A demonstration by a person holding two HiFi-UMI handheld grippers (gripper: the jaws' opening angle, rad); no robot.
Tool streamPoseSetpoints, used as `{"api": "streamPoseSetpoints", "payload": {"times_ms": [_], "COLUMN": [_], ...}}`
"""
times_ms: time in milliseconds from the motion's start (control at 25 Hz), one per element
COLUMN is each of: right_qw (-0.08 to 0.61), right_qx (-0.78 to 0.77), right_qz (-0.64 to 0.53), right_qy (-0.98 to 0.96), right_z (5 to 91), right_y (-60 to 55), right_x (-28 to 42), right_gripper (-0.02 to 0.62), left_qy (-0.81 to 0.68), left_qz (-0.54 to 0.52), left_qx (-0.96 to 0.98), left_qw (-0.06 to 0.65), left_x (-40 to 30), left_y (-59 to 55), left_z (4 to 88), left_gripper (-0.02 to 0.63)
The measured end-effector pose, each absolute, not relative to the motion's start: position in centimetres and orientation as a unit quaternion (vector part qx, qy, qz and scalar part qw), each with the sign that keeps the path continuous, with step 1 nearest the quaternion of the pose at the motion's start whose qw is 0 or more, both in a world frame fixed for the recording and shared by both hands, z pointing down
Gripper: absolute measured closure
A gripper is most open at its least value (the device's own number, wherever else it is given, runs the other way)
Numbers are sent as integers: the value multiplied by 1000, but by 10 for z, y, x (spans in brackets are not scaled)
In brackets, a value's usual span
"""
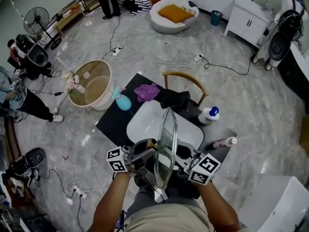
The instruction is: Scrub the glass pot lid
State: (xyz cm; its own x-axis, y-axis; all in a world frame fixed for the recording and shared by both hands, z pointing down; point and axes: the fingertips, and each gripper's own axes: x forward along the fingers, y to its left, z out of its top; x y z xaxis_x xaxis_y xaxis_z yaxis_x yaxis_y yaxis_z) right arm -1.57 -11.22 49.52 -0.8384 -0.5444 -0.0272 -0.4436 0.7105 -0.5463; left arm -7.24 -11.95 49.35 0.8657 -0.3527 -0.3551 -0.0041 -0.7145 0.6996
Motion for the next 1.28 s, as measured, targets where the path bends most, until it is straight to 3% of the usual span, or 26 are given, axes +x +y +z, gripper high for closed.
{"api": "streamPoseSetpoints", "payload": {"times_ms": [280,560,720,920,1280], "right_qw": [-17,60,118,120,-14], "right_qx": [-224,-152,-177,-223,-295], "right_qz": [-289,-311,-298,-282,-291], "right_qy": [931,936,931,925,910], "right_z": [552,518,485,490,564], "right_y": [-99,-39,-68,-130,-150], "right_x": [-58,-58,-42,-43,-43], "right_gripper": [508,506,506,508,511], "left_qy": [-156,-159,-149,-159,-255], "left_qz": [-184,-193,-218,-230,-105], "left_qx": [916,910,900,897,911], "left_qw": [322,331,346,343,308], "left_x": [-74,-94,-94,-97,-89], "left_y": [-132,-141,-140,-139,-169], "left_z": [493,493,492,487,516], "left_gripper": [431,430,430,430,430]}}
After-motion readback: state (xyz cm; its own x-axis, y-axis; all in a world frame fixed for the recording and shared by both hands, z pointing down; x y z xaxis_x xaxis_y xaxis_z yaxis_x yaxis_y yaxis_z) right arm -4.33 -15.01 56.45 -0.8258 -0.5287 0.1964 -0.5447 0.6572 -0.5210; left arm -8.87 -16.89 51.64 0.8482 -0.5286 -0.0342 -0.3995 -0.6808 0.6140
